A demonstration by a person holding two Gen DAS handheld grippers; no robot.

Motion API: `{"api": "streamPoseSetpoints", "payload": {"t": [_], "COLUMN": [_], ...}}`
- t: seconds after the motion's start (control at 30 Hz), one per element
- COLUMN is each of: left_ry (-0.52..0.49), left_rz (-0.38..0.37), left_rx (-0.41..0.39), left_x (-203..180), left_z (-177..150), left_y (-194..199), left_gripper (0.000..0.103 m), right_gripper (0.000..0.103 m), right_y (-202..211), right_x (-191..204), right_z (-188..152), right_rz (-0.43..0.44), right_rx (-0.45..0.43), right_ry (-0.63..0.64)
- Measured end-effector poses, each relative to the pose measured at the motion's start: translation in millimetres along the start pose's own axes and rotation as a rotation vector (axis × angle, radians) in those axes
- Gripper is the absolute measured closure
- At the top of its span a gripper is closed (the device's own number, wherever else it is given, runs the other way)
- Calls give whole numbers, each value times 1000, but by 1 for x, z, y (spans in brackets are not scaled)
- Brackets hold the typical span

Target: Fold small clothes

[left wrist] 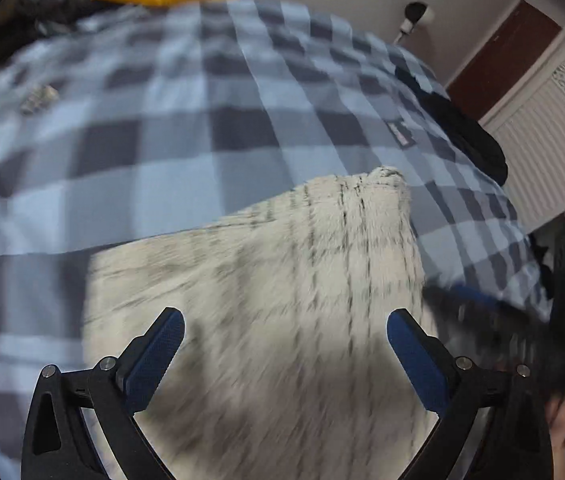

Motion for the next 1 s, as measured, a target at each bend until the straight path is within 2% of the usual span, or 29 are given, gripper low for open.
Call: {"api": "streamPoseSetpoints", "payload": {"t": [0.07,0.13,0.23,0.33,0.37,0.43,0.53,0.6,0.67,0.7,0.8,0.83,0.87,0.93,1.0], "left_ry": [47,123,209,295,316,362,362,261,129,21,-154,-182,-188,-112,-21], "left_rz": [16,73,190,366,393,387,292,197,147,119,77,87,102,90,100], "left_rx": [19,30,-5,-33,-55,-132,-270,-295,-249,-195,-103,-69,-39,11,41], "left_x": [10,35,81,129,139,148,120,72,18,-23,-92,-104,-110,-101,-79], "left_z": [11,21,28,26,25,23,24,33,38,37,29,27,27,30,36], "left_y": [-17,-31,-30,-16,-7,19,58,68,61,50,17,1,-13,-45,-65], "left_gripper": [0,2,2,2,2,4,4,4,3,3,2,2,2,4,4], "right_gripper": [21,21,21,21,21,21,21,21,21,21,21,21,21,25,25], "right_y": [-10,-23,-28,-26,-25,-19,-7,2,7,11,13,10,7,-3,-12], "right_x": [-1,-5,-19,-31,-34,-40,-48,-51,-58,-63,-74,-74,-73,-69,-83], "right_z": [1,4,8,9,10,10,12,13,14,13,13,13,14,12,7], "right_rz": [3,22,62,87,89,79,51,52,44,44,62,73,77,64,-25], "right_rx": [39,74,77,70,68,56,19,-5,-22,-33,-37,-27,-13,33,84], "right_ry": [7,6,-46,-100,-115,-143,-174,-188,-222,-246,-297,-298,-294,-277,-316]}}
Point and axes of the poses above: each gripper's, at about its wrist camera, not at the fingertips, and y roughly against the way its jaws point, x to its left, z to its top, the point moved 9 cm from there along -y, roughly the way its jaws point, and after that the axes turned 14 degrees about x, right-handed, at the moved point
